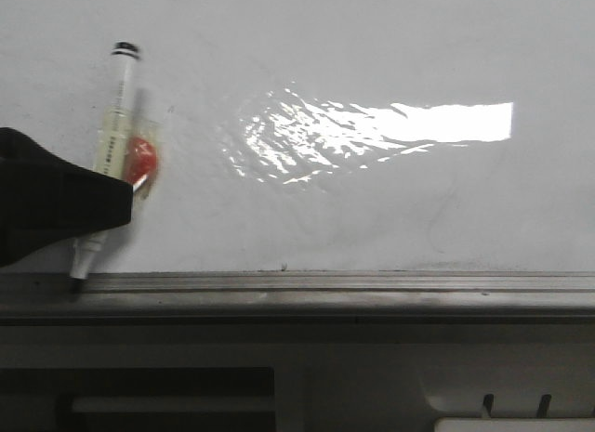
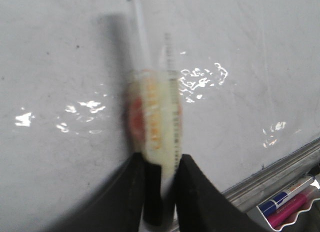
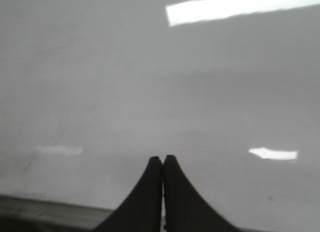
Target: Write number 9 on whiteboard
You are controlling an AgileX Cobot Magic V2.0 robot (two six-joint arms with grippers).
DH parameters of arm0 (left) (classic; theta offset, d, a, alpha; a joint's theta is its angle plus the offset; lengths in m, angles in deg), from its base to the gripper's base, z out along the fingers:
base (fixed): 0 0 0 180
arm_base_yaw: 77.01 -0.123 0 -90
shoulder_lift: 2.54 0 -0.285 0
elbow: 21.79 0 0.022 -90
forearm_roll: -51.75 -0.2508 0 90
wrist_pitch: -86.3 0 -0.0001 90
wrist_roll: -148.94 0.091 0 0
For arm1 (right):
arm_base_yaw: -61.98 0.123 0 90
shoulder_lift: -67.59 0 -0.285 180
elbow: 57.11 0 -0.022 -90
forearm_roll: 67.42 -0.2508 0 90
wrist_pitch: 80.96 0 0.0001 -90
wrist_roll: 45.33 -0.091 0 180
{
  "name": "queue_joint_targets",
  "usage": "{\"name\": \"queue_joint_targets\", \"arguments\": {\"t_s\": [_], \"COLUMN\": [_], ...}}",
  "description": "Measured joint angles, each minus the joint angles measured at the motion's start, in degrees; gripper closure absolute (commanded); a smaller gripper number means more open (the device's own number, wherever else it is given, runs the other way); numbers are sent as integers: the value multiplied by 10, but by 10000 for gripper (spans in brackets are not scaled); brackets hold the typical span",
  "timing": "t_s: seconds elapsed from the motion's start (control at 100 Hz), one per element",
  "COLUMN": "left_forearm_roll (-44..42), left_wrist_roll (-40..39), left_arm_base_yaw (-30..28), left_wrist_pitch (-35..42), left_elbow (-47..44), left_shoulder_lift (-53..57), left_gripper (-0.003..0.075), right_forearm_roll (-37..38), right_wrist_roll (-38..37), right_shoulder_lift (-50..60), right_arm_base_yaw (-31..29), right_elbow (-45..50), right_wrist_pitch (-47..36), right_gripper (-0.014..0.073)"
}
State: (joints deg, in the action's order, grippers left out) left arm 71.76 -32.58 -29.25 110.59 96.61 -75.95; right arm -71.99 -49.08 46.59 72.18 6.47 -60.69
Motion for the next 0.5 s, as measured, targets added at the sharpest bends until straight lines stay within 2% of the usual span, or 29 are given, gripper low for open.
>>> {"name": "queue_joint_targets", "arguments": {"t_s": [0.21, 0.26, 0.33, 0.45, 0.5], "left_forearm_roll": [-8, -27, -72, -180, -224], "left_wrist_roll": [0, 0, 0, 0, 0], "left_arm_base_yaw": [0, 0, 0, 0, 0], "left_wrist_pitch": [-1, -6, -16, -21, -21], "left_elbow": [0, 0, 0, 0, 0], "left_shoulder_lift": [1, 6, 18, 63, 81], "left_gripper": [740, 740, 741, 740, 740], "right_forearm_roll": [0, 0, -5, -13, -13], "right_wrist_roll": [18, 18, 18, 18, 19], "right_shoulder_lift": [-124, -162, -209, -290, -321], "right_arm_base_yaw": [160, 195, 245, 333, 366], "right_elbow": [-102, -128, -163, -216, -232], "right_wrist_pitch": [23, 23, 22, 21, 16], "right_gripper": [660, 638, 547, 290, 223]}}
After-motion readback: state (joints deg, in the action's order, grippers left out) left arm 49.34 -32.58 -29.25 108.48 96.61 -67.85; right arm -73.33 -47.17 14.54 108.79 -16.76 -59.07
